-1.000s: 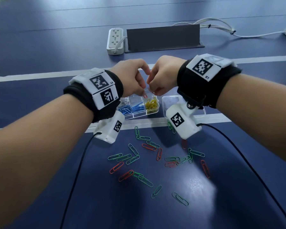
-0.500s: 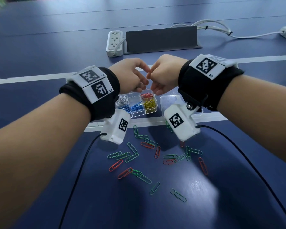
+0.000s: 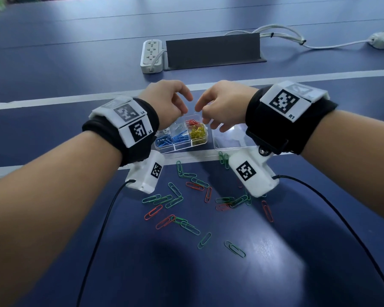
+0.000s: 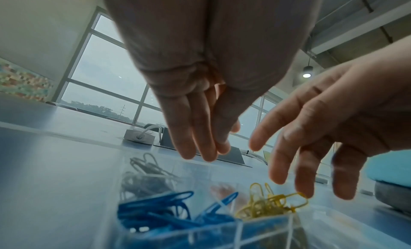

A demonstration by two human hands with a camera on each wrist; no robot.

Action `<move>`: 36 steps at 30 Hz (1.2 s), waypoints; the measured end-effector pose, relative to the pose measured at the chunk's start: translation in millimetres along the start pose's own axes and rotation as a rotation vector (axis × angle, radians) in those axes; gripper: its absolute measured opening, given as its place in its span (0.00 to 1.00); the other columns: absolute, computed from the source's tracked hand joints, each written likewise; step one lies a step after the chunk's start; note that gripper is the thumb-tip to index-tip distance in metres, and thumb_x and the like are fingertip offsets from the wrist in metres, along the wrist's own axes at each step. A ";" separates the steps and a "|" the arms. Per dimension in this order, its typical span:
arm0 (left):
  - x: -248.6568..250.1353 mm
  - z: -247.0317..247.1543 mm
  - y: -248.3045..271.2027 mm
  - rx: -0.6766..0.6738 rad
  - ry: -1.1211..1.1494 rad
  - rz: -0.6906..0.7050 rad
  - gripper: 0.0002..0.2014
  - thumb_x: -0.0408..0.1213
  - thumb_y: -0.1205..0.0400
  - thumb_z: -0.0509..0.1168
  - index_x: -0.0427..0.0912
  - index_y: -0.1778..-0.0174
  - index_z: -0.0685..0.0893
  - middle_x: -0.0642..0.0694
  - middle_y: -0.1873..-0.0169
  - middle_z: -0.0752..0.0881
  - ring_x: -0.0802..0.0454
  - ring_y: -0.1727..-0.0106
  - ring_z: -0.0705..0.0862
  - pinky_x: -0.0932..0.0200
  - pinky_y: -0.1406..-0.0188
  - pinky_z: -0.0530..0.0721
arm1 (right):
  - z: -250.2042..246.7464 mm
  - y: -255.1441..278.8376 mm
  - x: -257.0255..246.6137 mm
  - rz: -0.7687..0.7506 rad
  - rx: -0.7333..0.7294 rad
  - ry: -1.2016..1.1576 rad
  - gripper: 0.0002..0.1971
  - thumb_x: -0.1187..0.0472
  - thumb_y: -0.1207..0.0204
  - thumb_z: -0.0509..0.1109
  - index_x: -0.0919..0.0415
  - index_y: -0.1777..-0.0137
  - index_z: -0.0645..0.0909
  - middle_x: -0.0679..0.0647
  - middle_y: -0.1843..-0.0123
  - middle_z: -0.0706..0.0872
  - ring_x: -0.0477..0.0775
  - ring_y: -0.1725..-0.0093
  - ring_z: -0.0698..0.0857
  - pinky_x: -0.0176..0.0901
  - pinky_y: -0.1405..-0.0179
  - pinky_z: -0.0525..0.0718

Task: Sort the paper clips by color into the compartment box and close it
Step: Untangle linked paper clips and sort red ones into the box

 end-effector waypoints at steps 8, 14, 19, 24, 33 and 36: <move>1.7 -1.9 19.8 0.033 0.037 0.114 0.07 0.32 0.23 0.64 0.49 0.54 0.83 0.51 0.67 0.85 0.55 0.67 0.85 0.59 0.58 0.86 | -5.9 22.9 24.0 -0.028 0.009 0.227 0.11 0.67 0.27 0.64 0.58 0.56 0.88 0.53 0.67 0.89 0.49 0.71 0.87 0.41 0.56 0.88; -0.7 3.5 49.1 -0.102 -0.247 0.248 0.01 0.41 0.26 0.70 0.52 0.62 0.86 0.57 0.74 0.81 0.70 0.73 0.78 0.82 0.71 0.69 | 8.2 47.2 31.3 -0.171 -0.053 0.501 0.11 0.67 0.31 0.68 0.54 0.57 0.90 0.48 0.70 0.86 0.55 0.61 0.86 0.43 0.52 0.86; -5.4 9.5 69.2 -0.254 -0.386 0.287 0.04 0.44 0.26 0.70 0.51 0.60 0.88 0.54 0.71 0.85 0.64 0.68 0.81 0.78 0.66 0.71 | 18.5 67.2 40.4 -0.258 -0.108 0.746 0.14 0.64 0.30 0.68 0.43 0.53 0.86 0.47 0.57 0.81 0.59 0.51 0.85 0.43 0.58 0.80; 0.3 20.9 77.5 -0.306 -0.439 0.342 0.06 0.45 0.26 0.70 0.52 0.55 0.88 0.56 0.70 0.83 0.65 0.68 0.78 0.64 0.57 0.75 | 23.7 73.6 44.4 -0.280 -0.131 0.889 0.10 0.57 0.28 0.69 0.41 0.51 0.84 0.49 0.53 0.78 0.62 0.48 0.84 0.42 0.63 0.73; 4.9 33.7 81.4 -0.356 -0.601 0.327 0.10 0.46 0.26 0.71 0.50 0.52 0.89 0.54 0.64 0.82 0.56 0.61 0.76 0.64 0.56 0.74 | 27.3 72.7 50.1 -0.253 -0.143 0.918 0.10 0.58 0.29 0.65 0.49 0.70 0.70 0.47 0.65 0.65 0.65 0.51 0.84 0.43 0.64 0.73; 6.3 34.9 83.1 -0.344 -0.584 0.329 0.07 0.43 0.26 0.70 0.49 0.54 0.89 0.56 0.67 0.82 0.57 0.63 0.76 0.64 0.57 0.75 | 27.6 67.5 51.2 -0.274 -0.130 0.876 0.06 0.60 0.30 0.65 0.46 0.57 0.77 0.46 0.67 0.65 0.64 0.50 0.83 0.43 0.63 0.73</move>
Point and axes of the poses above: each hand's wrist, its own y-axis away from the middle knuckle, its own z-axis out of the palm, x = y × z, the point moved 1 cm from there along -y, towards the middle knuckle
